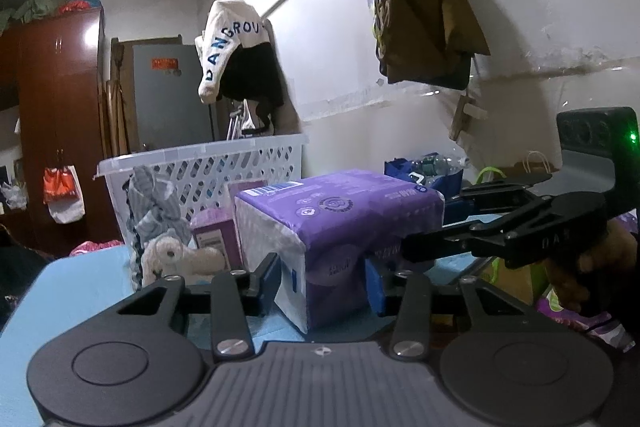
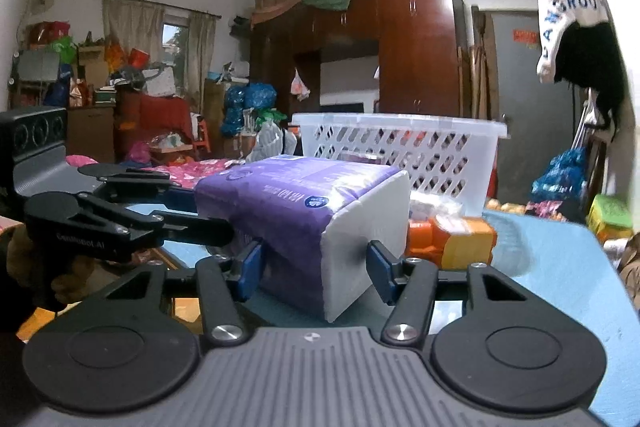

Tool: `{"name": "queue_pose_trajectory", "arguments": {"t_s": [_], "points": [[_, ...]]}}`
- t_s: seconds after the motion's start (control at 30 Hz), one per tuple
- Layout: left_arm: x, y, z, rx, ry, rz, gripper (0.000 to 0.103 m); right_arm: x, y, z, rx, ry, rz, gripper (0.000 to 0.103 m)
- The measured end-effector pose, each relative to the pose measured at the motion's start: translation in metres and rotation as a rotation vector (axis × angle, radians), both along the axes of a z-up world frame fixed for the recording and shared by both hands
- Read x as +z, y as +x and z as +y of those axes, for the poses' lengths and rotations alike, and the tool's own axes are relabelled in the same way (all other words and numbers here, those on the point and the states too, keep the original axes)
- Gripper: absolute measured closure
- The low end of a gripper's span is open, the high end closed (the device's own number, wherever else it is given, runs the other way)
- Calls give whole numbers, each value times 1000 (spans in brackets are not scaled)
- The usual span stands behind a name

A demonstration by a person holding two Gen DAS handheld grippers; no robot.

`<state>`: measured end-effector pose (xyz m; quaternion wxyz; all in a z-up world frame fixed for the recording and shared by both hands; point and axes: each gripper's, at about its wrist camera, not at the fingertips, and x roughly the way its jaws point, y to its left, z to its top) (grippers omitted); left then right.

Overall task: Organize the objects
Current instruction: 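Grasp the purple tissue pack with the left gripper and lift it, then carry the tissue pack over the basket and release it inside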

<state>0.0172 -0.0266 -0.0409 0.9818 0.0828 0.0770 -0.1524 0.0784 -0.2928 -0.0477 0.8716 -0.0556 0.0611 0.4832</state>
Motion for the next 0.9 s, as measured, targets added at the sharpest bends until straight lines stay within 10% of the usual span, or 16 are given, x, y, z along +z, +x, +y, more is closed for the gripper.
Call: {"name": "queue_pose_trajectory", "arguments": {"t_s": [0.3, 0.57, 0.9], "points": [[27, 2, -7, 19, 36, -84, 55, 42, 13, 4, -11, 16, -56, 45], [110, 53, 3, 30, 52, -193, 55, 128, 53, 36, -47, -23, -200, 45], [152, 176, 25, 118, 88, 4, 55, 140, 158, 108, -62, -167, 14, 45]]}}
